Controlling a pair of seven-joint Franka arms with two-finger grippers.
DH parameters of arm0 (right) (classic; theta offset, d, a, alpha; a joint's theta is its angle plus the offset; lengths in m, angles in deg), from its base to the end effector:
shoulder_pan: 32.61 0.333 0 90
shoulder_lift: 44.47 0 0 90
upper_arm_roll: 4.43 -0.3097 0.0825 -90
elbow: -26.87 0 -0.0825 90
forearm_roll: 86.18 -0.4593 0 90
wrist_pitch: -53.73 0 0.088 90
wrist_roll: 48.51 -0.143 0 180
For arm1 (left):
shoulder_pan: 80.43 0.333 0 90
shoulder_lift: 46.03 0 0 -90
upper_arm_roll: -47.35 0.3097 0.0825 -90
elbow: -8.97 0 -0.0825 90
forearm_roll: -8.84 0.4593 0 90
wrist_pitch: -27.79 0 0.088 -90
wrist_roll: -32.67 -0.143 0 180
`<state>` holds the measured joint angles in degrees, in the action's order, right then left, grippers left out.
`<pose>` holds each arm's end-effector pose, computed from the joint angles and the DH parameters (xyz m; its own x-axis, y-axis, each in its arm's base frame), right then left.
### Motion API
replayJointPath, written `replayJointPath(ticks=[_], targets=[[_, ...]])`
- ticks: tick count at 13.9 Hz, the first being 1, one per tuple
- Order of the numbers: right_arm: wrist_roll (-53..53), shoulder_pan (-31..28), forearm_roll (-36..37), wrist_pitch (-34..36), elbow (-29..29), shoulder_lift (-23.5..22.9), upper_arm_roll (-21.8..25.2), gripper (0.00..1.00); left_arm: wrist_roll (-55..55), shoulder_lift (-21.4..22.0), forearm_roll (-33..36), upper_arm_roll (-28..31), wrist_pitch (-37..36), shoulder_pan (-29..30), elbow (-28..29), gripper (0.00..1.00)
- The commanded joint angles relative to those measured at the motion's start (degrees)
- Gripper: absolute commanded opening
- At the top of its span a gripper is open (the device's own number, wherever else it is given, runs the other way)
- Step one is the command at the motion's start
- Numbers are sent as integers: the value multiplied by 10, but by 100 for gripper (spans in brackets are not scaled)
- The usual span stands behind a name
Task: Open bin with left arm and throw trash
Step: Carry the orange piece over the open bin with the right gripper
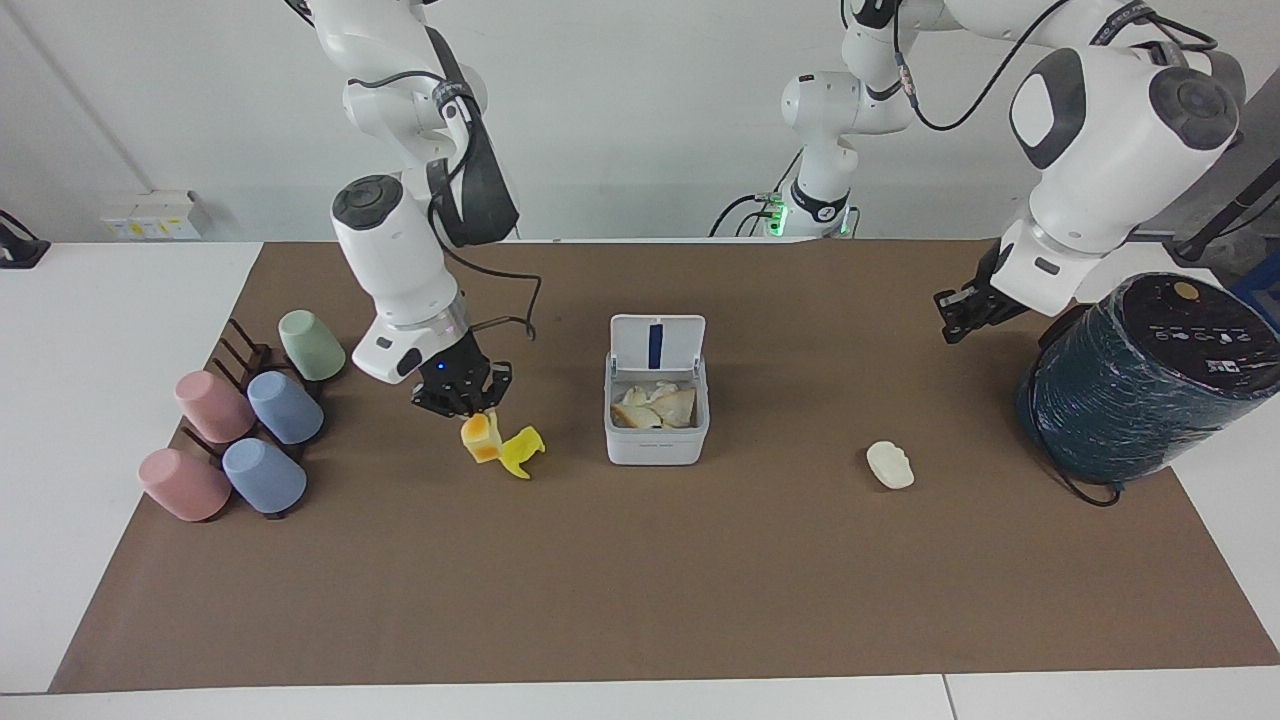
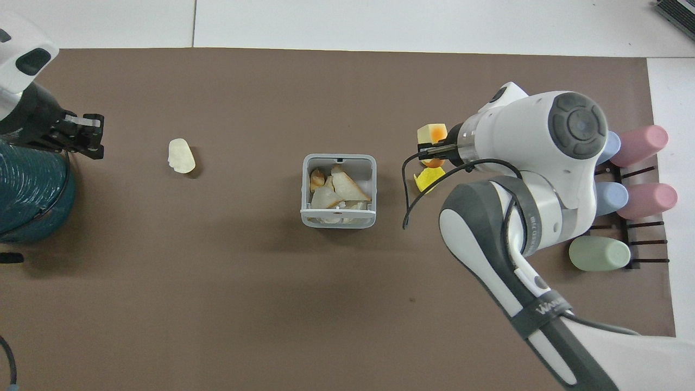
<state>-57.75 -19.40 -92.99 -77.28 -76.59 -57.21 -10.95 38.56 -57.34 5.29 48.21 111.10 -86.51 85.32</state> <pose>0.6758 0.2455 0.3738 0.9700 0.0880 0.2264 0.1283 -0.9771 -0.1699 0.6703 -0.0716 0.5727 0.9967 0.0045 -0.0813 0.0087 -0.9987 0.0509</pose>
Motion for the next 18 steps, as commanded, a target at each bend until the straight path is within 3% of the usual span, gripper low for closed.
replayJointPath(ticks=[1,3,5,7,8,9,12,14,16,18], targets=[[-48,37,-12,-37,9,-13,-2,0,-32,29,8,-4,-23,9,8,0],[-78,63,-17,-57,9,-14,-2,0,-49,38,9,-5,-34,20,9,5],[-87,84,-21,-68,9,-15,-2,0,-67,45,9,-5,-39,20,9,31],[-86,94,-21,-69,9,-18,-2,3,-68,45,10,-7,-36,20,10,78],[-85,95,-21,-68,8,-18,-4,3,-68,45,10,-7,-33,20,11,92],[-86,101,-22,-68,8,-18,-7,4,-68,45,11,-7,-27,20,17,100],[-109,109,-43,-66,3,-18,-9,13,-68,62,12,-7,26,19,62,100],[-122,121,-50,-60,-3,-18,-9,17,-69,73,51,-10,49,12,82,100],[-124,121,-51,-60,-3,-18,-9,36,-70,73,56,-10,50,11,82,100],[-124,121,-51,-59,-3,-18,-9,61,-70,74,57,-10,56,11,91,100]])
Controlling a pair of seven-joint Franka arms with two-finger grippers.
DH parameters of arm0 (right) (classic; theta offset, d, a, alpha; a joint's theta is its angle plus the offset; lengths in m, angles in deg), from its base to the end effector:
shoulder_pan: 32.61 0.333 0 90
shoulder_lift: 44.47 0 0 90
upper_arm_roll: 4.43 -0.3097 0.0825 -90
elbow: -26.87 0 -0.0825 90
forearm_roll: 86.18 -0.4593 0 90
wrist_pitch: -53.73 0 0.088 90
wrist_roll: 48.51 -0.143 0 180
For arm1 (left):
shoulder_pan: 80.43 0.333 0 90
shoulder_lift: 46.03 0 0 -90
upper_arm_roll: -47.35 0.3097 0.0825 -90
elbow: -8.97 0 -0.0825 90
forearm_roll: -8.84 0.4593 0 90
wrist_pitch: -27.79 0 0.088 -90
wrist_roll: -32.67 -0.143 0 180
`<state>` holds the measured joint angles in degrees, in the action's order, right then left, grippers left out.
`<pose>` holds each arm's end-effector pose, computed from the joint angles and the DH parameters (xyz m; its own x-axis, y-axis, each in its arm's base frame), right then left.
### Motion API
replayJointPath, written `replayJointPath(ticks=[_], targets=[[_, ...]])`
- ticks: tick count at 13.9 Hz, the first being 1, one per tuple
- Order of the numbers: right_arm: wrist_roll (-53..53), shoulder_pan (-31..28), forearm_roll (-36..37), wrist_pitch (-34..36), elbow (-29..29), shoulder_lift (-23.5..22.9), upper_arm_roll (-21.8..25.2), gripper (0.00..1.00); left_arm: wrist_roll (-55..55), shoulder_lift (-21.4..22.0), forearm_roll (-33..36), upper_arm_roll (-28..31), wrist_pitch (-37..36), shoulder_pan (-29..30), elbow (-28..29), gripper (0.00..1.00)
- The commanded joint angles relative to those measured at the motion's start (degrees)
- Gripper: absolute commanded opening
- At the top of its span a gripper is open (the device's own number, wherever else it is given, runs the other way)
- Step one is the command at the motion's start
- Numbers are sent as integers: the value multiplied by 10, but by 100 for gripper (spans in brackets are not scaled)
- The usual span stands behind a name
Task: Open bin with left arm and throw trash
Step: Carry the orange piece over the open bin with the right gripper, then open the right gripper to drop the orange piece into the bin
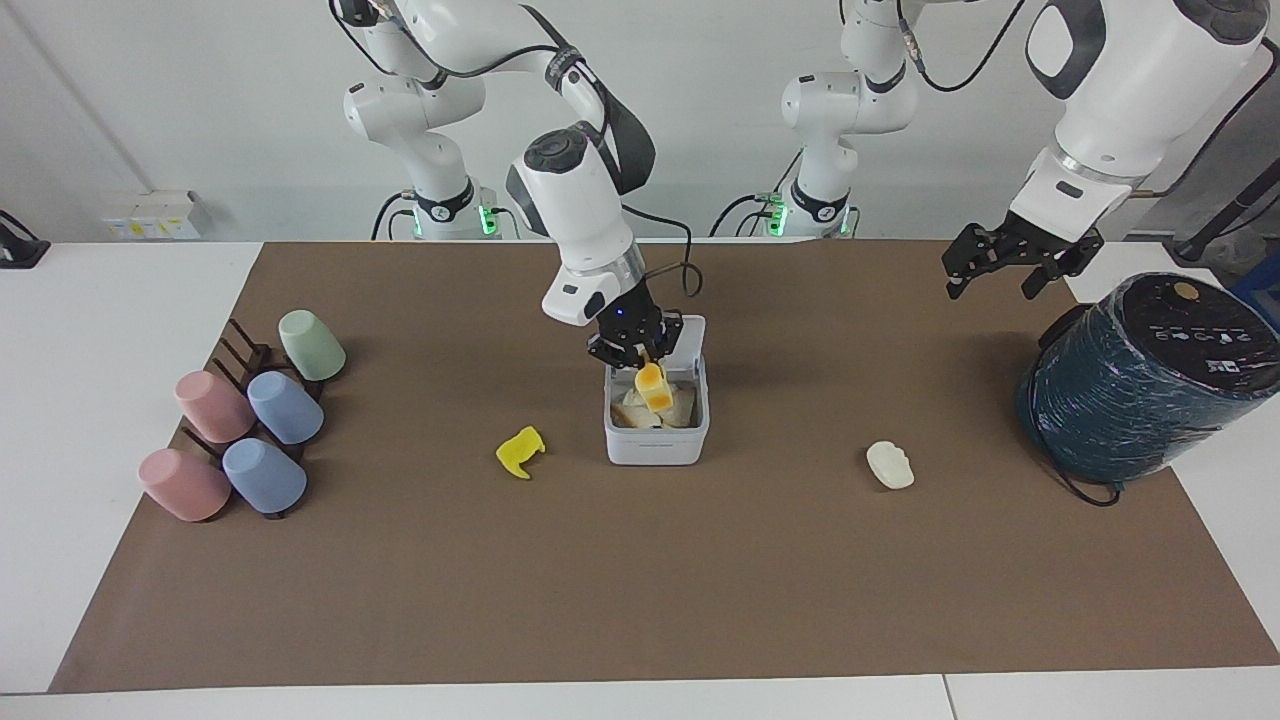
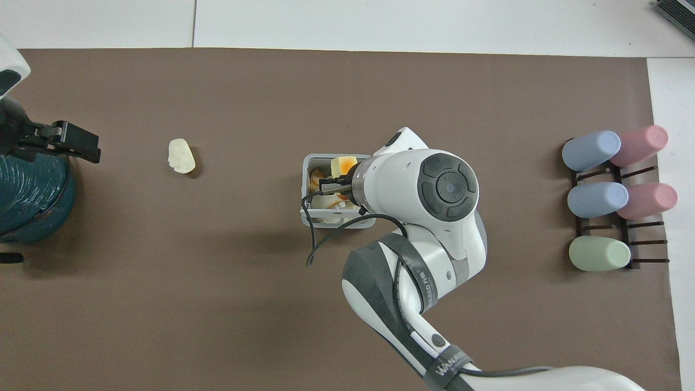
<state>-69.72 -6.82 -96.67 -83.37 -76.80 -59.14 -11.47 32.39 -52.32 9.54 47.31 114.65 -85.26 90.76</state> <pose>0.6132 0.3983 0.3612 0.9748 0.0453 0.2183 0.1090 -0.9510 -0.2894 0.6549 -0.0540 0.5848 0.9958 -0.0891 -0.0213 -0.0893 -0.9959 -0.0120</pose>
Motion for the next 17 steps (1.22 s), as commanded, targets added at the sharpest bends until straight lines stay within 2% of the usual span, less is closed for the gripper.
replayJointPath(ticks=[1,4,9,11,12,13,17], targets=[[-4,-5,-14,1,-2,1,-3,69,-9,29,15,0,32,-1,48,100],[-4,-3,-14,1,-2,1,-3,74,-9,40,14,0,60,-1,83,100],[-23,3,-13,1,-1,2,-3,82,-9,40,13,-2,55,-1,86,100],[-24,3,-13,0,0,2,-3,89,-10,44,13,-2,52,0,90,100],[-24,3,-13,-2,1,1,-3,98,-10,44,13,-2,52,0,89,100],[-24,3,-14,-3,2,1,-3,100,-10,44,12,-2,52,-1,88,100],[-24,1,-13,0,8,2,-3,100,-10,44,11,-2,58,-1,89,100]])
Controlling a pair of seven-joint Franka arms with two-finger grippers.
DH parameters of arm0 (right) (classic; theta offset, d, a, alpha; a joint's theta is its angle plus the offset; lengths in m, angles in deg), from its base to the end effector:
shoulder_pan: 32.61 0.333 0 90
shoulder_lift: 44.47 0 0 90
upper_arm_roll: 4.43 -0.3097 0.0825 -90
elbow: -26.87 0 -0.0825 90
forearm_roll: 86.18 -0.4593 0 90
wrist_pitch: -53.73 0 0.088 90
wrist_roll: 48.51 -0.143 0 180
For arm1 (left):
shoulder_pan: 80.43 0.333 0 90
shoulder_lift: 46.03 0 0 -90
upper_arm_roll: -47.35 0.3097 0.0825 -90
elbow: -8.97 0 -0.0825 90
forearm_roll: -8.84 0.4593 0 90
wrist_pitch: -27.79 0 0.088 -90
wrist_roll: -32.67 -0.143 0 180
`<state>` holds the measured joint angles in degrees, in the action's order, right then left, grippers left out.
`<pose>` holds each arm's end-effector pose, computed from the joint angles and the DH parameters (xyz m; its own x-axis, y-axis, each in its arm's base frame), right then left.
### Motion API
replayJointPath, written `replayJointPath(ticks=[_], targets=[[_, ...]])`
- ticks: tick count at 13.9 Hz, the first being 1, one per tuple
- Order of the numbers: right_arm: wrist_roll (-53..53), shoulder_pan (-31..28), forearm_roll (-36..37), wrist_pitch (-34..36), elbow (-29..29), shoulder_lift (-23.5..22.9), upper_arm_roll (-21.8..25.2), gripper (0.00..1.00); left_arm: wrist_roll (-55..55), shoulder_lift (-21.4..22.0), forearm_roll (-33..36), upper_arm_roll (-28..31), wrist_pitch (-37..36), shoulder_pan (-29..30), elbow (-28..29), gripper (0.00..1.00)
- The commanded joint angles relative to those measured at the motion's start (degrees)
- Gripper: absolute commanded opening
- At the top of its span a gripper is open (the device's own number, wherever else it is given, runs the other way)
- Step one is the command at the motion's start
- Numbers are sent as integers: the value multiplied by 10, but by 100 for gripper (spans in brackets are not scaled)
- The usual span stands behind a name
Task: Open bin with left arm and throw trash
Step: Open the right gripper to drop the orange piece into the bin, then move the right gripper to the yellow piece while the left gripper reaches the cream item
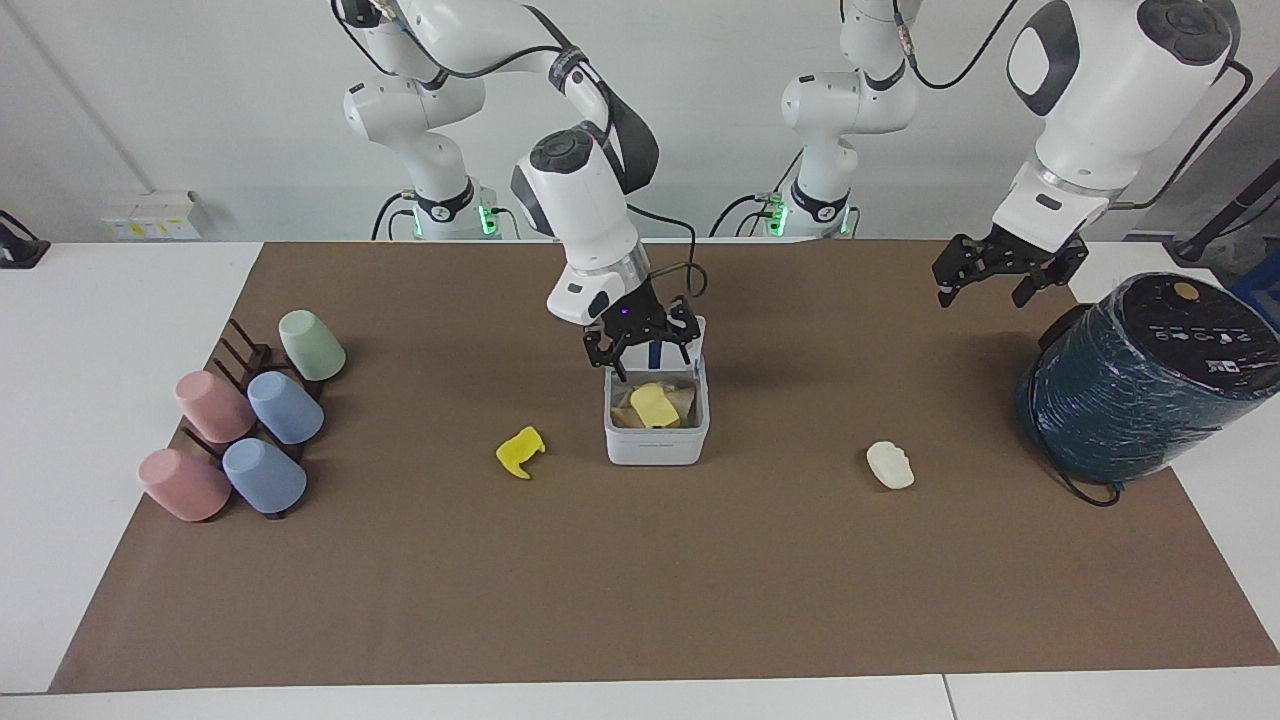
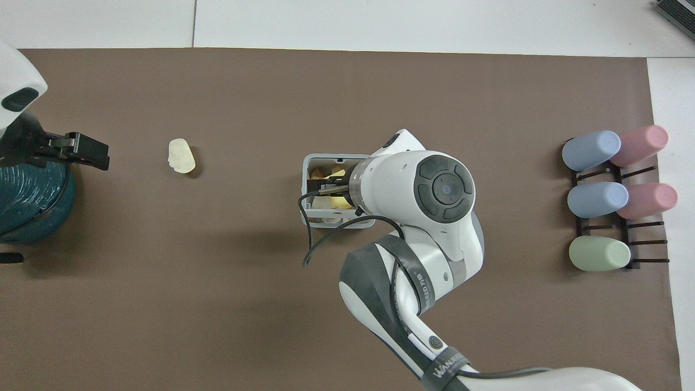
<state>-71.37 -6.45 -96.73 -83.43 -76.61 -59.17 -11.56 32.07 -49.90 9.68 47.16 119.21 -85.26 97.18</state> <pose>0.6109 0.4036 0.3629 0.9769 0.0242 0.2125 0.0885 -0.9503 -0.2984 0.6492 -0.0549 0.5582 0.9951 -0.0983 -0.0117 -0.0984 -0.9950 -0.0143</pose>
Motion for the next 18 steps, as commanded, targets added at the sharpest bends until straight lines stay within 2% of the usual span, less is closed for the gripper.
replayJointPath(ticks=[1,4,7,11,14,15,18], targets=[[-8,-6,-12,1,9,5,-2,100,-7,19,9,-2,12,0,25,100],[-7,-16,-11,30,30,25,5,100,-7,19,8,-2,16,1,26,100],[-1,-61,-10,86,30,62,5,100,-6,17,7,-2,30,0,27,100],[73,-127,13,193,23,75,5,100,-5,-38,-8,-2,90,-2,21,100],[129,-163,92,211,14,34,5,100,-4,-91,-22,-3,169,-2,27,100],[148,-169,97,204,15,14,5,100,-4,-100,-24,-3,205,-1,42,100],[159,-172,96,130,14,-42,4,100,-3,-149,-24,-3,281,-1,72,100]])
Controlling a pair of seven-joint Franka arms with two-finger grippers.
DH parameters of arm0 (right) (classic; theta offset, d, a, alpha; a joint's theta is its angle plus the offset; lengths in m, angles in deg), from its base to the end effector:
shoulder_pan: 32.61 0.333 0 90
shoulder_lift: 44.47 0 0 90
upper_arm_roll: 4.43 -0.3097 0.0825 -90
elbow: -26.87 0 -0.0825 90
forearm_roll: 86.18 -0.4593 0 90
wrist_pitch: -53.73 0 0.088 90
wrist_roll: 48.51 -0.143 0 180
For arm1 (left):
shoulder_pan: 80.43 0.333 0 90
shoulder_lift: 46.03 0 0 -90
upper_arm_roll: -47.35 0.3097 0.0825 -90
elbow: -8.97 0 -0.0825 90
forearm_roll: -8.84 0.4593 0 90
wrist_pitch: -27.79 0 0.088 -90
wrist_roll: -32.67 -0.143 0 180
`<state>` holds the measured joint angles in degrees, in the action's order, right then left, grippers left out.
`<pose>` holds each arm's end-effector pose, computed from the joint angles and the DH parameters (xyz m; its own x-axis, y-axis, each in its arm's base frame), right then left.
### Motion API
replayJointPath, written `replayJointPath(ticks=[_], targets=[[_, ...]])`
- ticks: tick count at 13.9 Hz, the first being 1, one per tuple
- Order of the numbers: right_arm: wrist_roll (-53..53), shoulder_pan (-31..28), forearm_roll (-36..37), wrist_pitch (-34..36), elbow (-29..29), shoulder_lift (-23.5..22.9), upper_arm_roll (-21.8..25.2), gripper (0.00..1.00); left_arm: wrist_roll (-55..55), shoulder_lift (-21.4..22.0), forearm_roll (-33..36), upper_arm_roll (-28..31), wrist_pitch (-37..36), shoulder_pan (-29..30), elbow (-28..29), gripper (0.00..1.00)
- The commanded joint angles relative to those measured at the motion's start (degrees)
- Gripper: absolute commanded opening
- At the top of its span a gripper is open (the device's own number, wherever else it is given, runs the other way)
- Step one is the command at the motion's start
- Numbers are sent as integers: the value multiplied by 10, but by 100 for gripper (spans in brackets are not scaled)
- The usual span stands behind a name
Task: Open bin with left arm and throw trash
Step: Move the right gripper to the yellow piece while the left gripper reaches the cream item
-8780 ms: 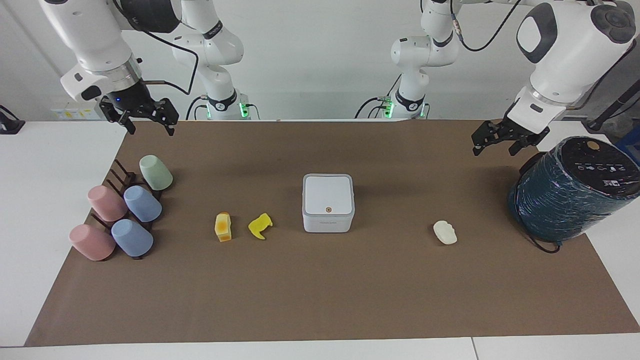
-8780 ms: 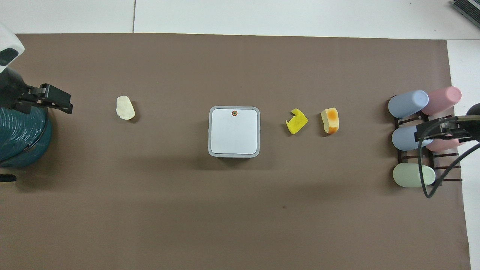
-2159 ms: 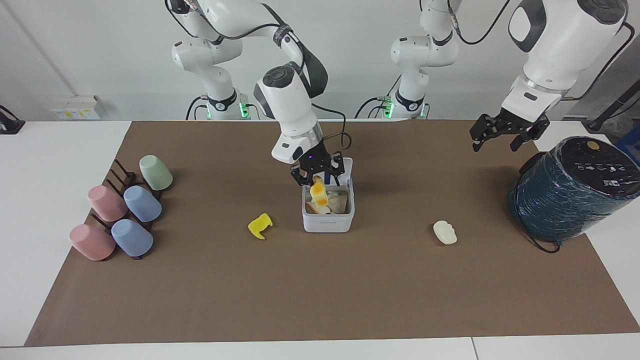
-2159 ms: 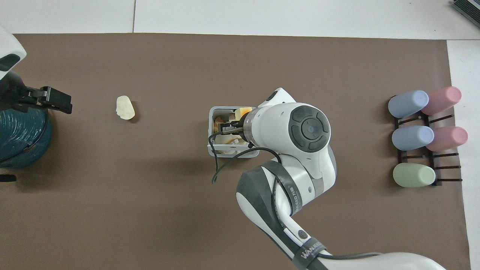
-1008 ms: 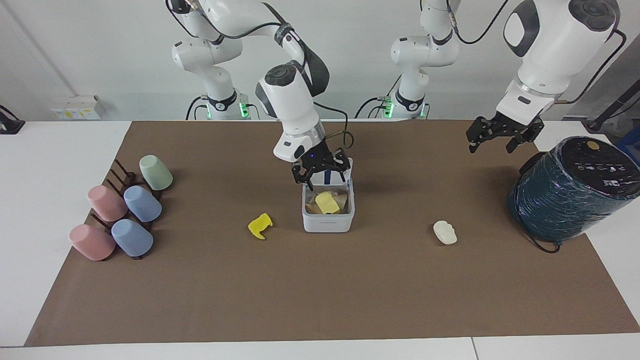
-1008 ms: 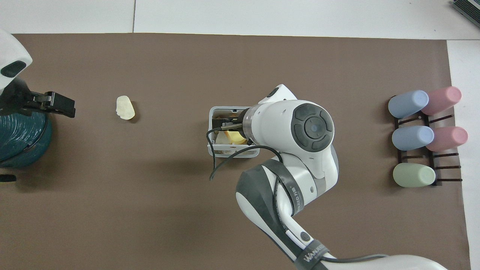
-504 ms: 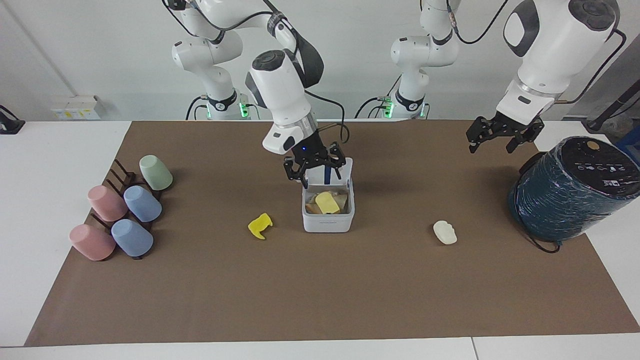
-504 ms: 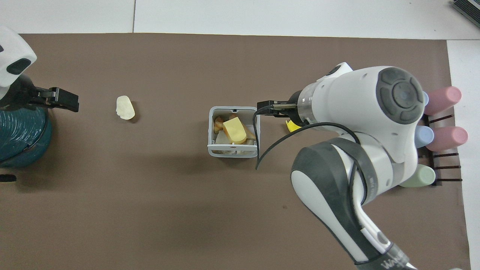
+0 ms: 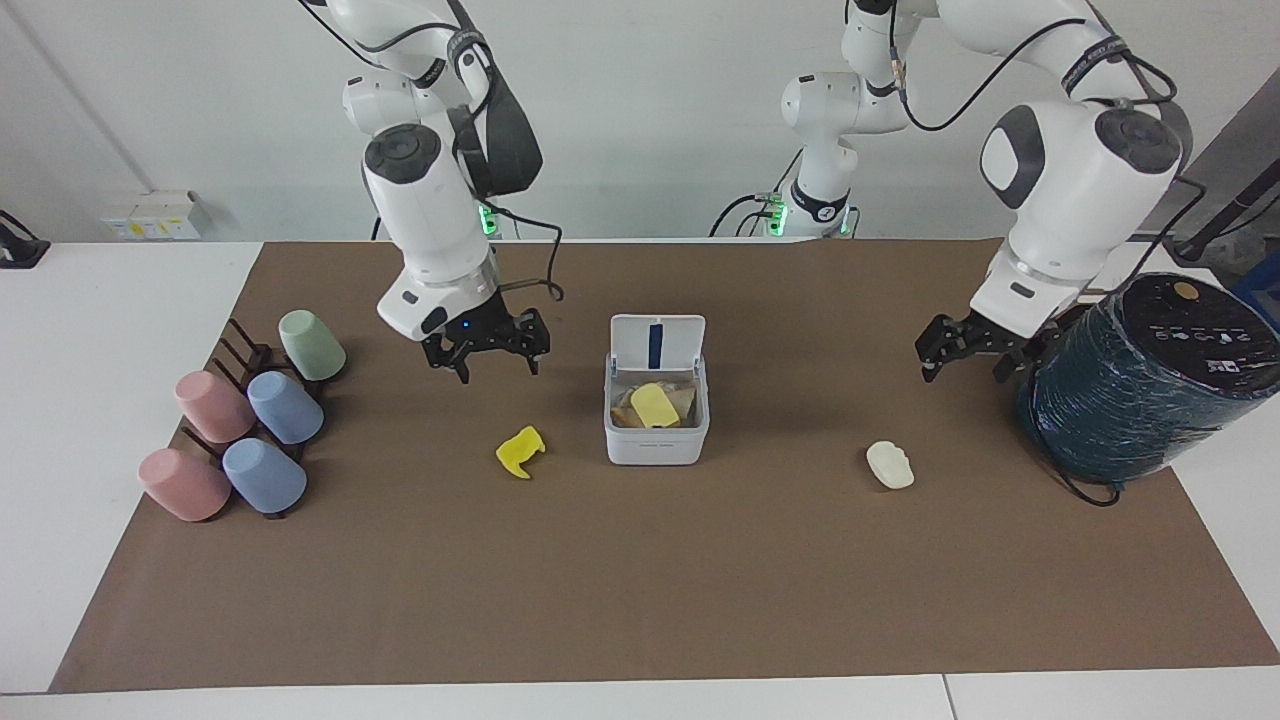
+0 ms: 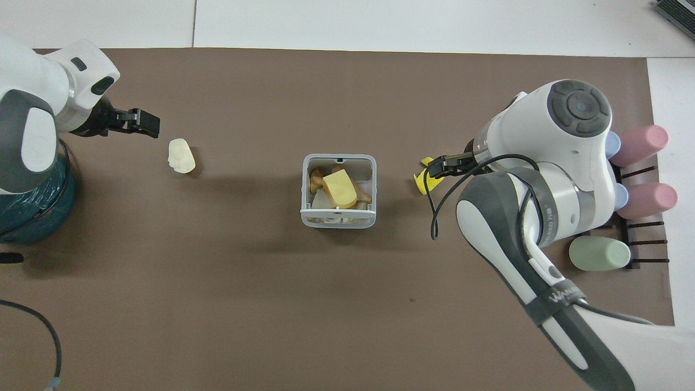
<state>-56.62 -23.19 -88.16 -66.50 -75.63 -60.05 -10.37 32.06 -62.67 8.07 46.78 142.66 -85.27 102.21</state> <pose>0.6750 0.1857 0.3273 0.9941 0.1042 0.0295 0.1059 -0.9924 -0.0631 0.7245 -0.0694 0.3927 0.9913 -0.0982 0.0871 -0.0999 -0.9949 0.0146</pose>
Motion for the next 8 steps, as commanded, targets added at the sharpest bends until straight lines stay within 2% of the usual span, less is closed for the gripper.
replayJointPath(ticks=[1,4,8], targets=[[14,-5,10,-61,4,-49,-8,100,-1,-33,-8,2,67,-2,32,100],[105,1,9,-104,-11,-78,-9,100,3,-45,-9,2,138,-2,92,100],[116,14,9,-133,-20,-93,-10,100,31,-31,-9,2,185,-22,180,100]])
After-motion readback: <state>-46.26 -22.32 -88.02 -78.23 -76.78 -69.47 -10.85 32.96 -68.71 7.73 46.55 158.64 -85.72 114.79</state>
